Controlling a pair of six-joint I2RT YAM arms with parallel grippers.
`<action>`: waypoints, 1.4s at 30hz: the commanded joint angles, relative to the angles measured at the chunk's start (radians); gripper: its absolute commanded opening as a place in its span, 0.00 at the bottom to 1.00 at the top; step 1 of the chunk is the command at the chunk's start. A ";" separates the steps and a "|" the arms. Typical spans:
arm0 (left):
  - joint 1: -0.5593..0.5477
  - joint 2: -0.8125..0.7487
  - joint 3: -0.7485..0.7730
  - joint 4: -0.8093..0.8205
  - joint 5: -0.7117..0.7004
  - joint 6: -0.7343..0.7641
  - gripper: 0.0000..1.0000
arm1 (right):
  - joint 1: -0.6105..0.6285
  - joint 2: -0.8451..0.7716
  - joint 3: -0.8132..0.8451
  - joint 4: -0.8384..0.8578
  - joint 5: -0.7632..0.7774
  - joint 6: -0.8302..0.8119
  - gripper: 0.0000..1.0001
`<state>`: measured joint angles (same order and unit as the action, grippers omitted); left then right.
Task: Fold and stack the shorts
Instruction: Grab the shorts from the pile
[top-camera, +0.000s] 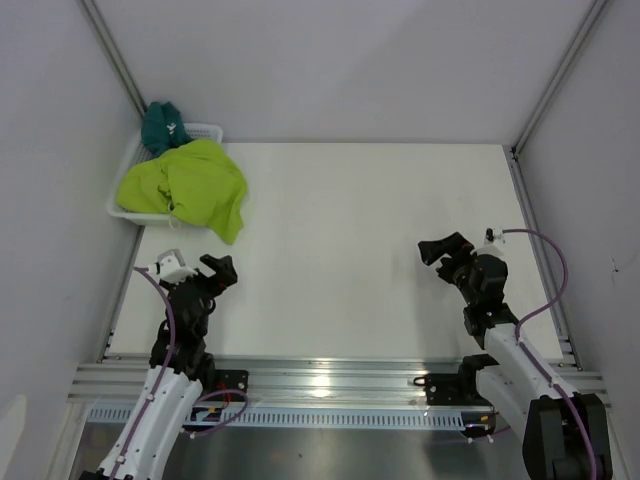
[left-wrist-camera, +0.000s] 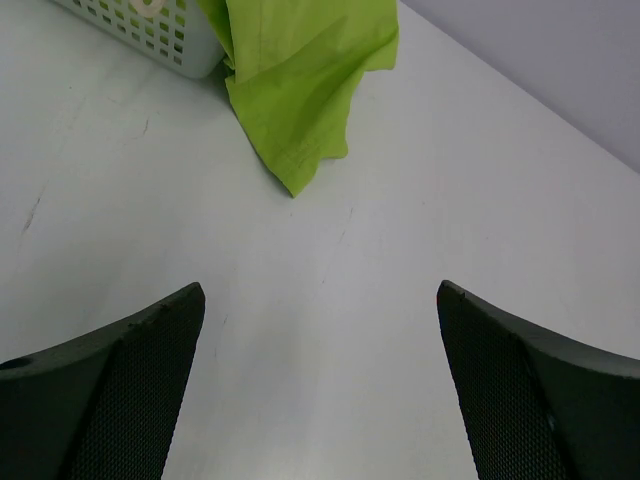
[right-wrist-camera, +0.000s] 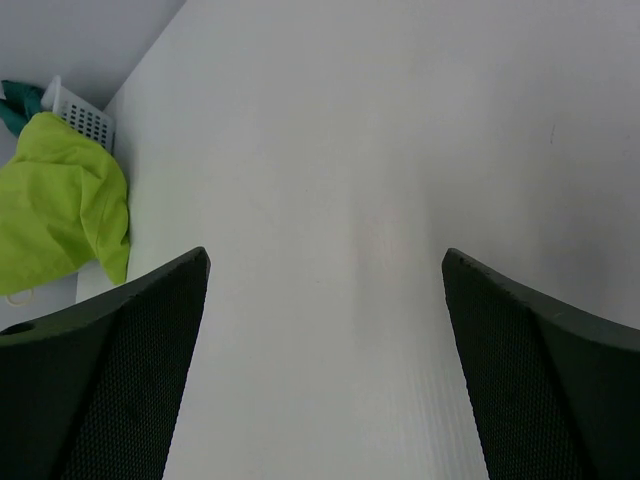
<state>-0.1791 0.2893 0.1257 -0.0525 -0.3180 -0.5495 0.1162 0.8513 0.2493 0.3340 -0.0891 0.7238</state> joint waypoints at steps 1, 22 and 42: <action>-0.005 0.001 0.006 0.025 0.010 0.010 0.99 | 0.005 -0.026 0.039 -0.015 0.072 -0.006 1.00; 0.171 0.638 0.594 -0.201 -0.078 -0.147 0.99 | 0.025 0.008 0.005 0.030 0.074 0.025 0.99; 0.283 1.214 0.982 -0.084 -0.053 -0.152 0.96 | 0.036 0.018 0.001 0.040 0.089 0.012 1.00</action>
<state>0.0914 1.4818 1.0508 -0.2081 -0.4080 -0.6926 0.1436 0.8623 0.2497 0.3290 -0.0299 0.7406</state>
